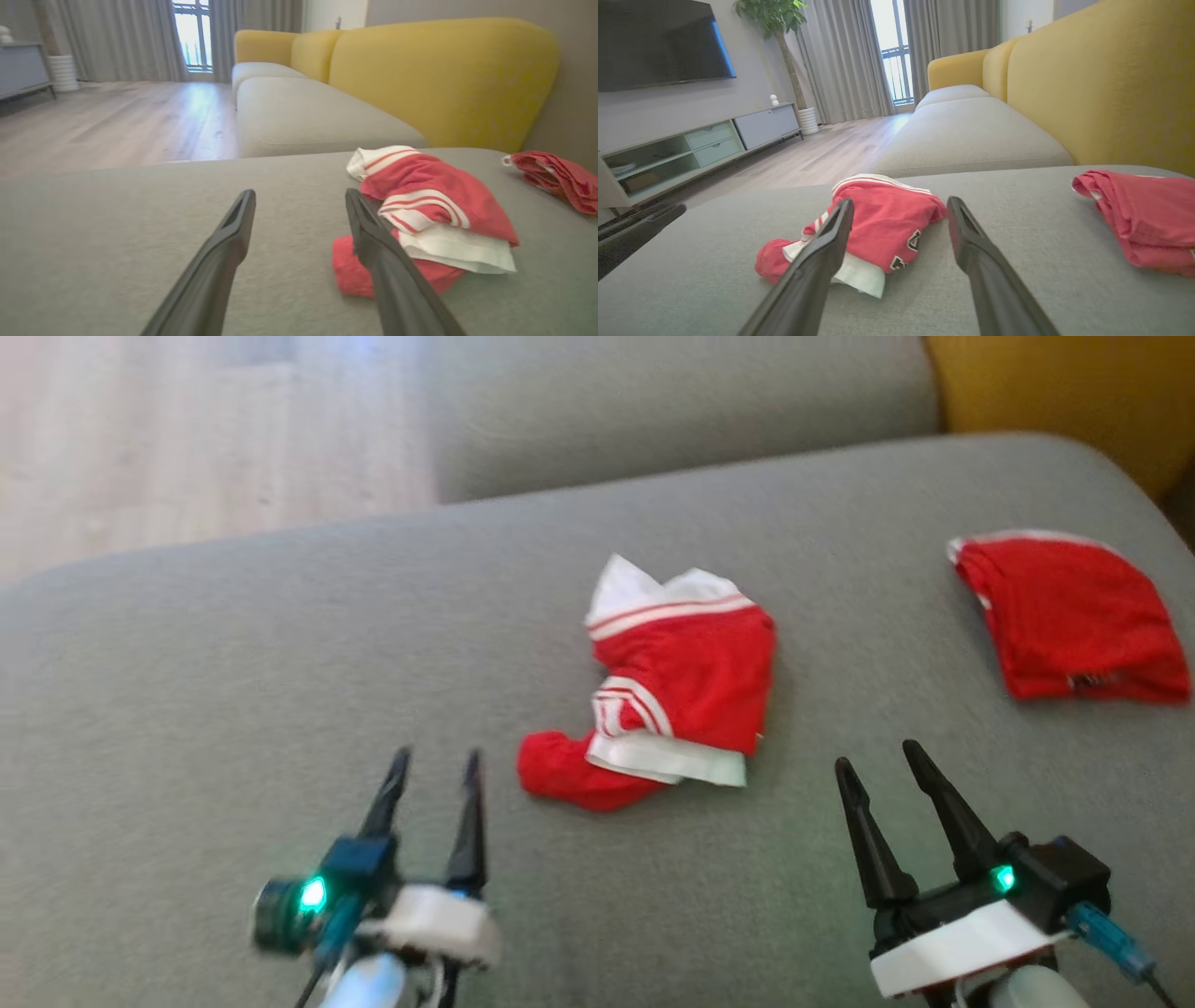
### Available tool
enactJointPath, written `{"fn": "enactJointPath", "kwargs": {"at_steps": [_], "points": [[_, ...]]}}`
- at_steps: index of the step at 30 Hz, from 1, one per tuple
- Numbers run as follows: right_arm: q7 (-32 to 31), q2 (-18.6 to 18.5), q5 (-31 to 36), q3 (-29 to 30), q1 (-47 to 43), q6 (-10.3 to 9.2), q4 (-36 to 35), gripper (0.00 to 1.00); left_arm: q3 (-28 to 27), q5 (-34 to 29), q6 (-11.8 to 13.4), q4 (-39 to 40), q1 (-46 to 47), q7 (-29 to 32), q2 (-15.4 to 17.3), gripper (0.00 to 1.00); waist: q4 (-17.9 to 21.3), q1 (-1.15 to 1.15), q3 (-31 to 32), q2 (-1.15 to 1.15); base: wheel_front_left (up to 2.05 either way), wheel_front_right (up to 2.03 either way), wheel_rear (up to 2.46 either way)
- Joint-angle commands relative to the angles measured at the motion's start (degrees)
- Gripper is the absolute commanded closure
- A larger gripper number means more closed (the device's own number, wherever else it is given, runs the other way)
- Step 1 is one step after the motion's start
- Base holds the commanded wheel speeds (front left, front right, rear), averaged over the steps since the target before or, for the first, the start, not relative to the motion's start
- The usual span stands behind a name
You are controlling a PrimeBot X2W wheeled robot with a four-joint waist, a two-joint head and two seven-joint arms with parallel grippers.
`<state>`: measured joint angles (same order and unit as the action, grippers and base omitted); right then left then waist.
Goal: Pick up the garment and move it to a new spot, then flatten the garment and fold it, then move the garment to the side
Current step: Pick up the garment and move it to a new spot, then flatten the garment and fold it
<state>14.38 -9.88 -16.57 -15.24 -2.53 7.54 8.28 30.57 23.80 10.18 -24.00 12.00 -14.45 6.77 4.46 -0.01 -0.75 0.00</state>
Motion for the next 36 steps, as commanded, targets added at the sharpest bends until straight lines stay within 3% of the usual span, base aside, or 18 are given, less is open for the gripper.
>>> {"fn": "enactJointPath", "kwargs": {"at_steps": [1,8,11,21,36], "points": [[0.62,-0.03,0.13,-0.46,0.6,-0.05,-1.48,0.0,-3.89,-1.1,0.49,3.81,-0.41,-0.54,0.44,0.0,-2.82,0.01,3.01,0.0,0.0,0.0,0.0],[0.62,1.0,0.29,0.55,-2.88,-0.05,-0.1,0.0,-12.35,-6.83,2.94,13.53,-12.08,-0.54,0.18,0.0,-4.52,0.01,7.03,0.0,0.0,0.0,0.0],[0.62,1.14,0.49,0.44,-4.48,-0.05,0.14,0.0,-14.62,-8.06,2.23,16.42,-16.2,-0.54,-0.34,0.0,-4.82,0.01,8.11,0.0,0.0,0.0,0.0],[0.62,0.86,0.97,0.29,-6.43,-0.05,0.38,0.0,-16.87,-11.24,-0.33,18.12,-23.42,-0.54,-1.98,0.0,-4.81,0.01,9.27,0.0,0.0,0.0,0.0],[0.62,0.9,1.35,0.45,-6.86,-0.05,0.57,0.0,-18.52,-14.07,-1.82,17.9,-23.54,-0.54,-3.53,0.0,-4.18,0.01,9.04,0.0,0.0,0.0,0.0]]}}
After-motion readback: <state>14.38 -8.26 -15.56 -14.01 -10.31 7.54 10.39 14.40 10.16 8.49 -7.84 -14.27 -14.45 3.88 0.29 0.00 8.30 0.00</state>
